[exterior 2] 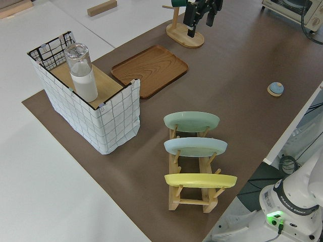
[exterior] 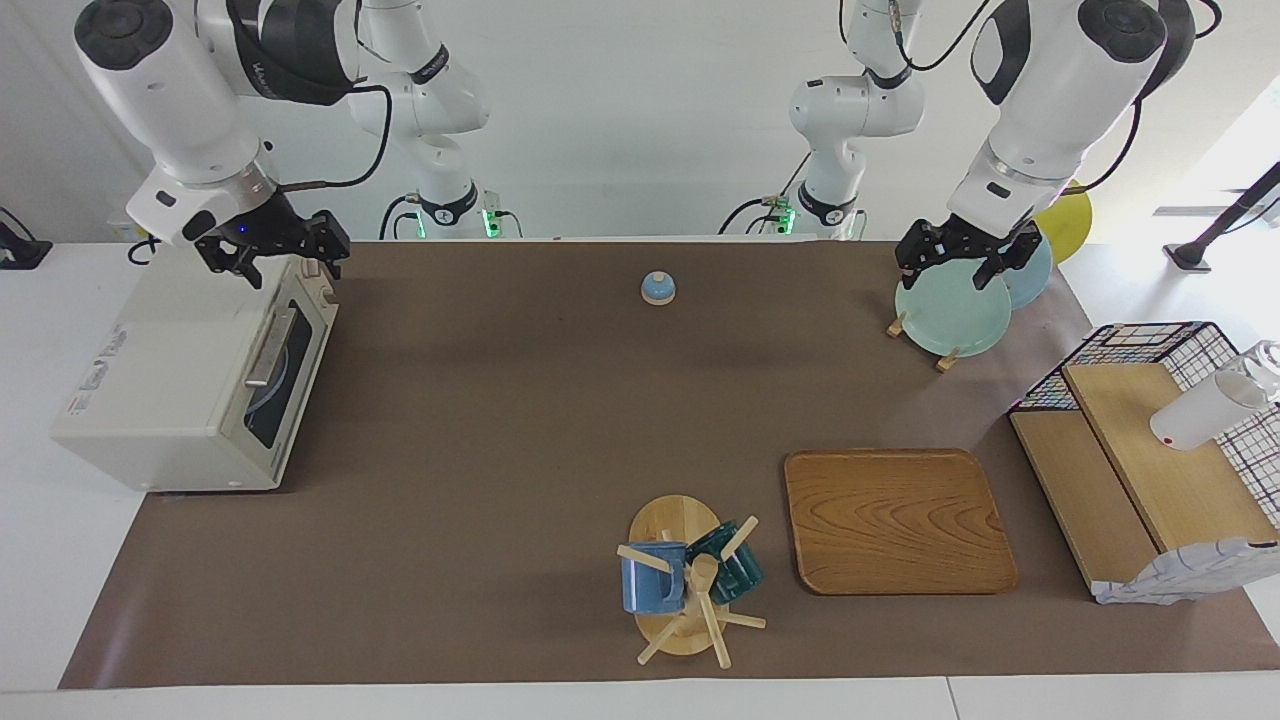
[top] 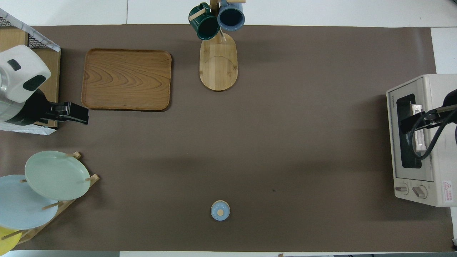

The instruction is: Put eggplant into oven

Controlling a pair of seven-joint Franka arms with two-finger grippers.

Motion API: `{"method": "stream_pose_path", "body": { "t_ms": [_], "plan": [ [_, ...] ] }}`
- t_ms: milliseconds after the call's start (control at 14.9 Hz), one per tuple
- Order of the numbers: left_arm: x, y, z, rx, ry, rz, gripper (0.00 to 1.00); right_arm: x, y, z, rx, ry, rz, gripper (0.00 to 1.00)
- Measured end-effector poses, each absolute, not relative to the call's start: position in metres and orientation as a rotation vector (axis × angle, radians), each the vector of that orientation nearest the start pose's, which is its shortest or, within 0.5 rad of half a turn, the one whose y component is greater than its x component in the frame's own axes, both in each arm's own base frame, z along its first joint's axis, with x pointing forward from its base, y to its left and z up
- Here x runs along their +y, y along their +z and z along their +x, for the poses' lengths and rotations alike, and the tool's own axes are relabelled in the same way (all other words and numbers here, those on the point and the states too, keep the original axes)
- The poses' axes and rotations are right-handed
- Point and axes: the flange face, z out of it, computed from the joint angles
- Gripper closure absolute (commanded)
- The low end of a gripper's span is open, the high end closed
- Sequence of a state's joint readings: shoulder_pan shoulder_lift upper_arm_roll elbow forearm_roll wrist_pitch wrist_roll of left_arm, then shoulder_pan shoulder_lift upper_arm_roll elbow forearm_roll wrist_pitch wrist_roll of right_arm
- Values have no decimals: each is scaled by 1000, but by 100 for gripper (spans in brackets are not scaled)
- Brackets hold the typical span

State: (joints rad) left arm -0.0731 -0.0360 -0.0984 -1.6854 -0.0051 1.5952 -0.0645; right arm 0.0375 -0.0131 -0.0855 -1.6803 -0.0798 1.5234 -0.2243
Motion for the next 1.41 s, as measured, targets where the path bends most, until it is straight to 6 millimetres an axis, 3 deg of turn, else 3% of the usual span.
{"method": "stream_pose_path", "body": {
  "t_ms": [402,1406],
  "plan": [
    [-94,592,534,167,85,-3131,0,-46,597,541,-233,195,-3189,0],
    [-94,592,534,167,85,-3131,0,-45,606,541,-140,184,-3199,0]
  ]
}}
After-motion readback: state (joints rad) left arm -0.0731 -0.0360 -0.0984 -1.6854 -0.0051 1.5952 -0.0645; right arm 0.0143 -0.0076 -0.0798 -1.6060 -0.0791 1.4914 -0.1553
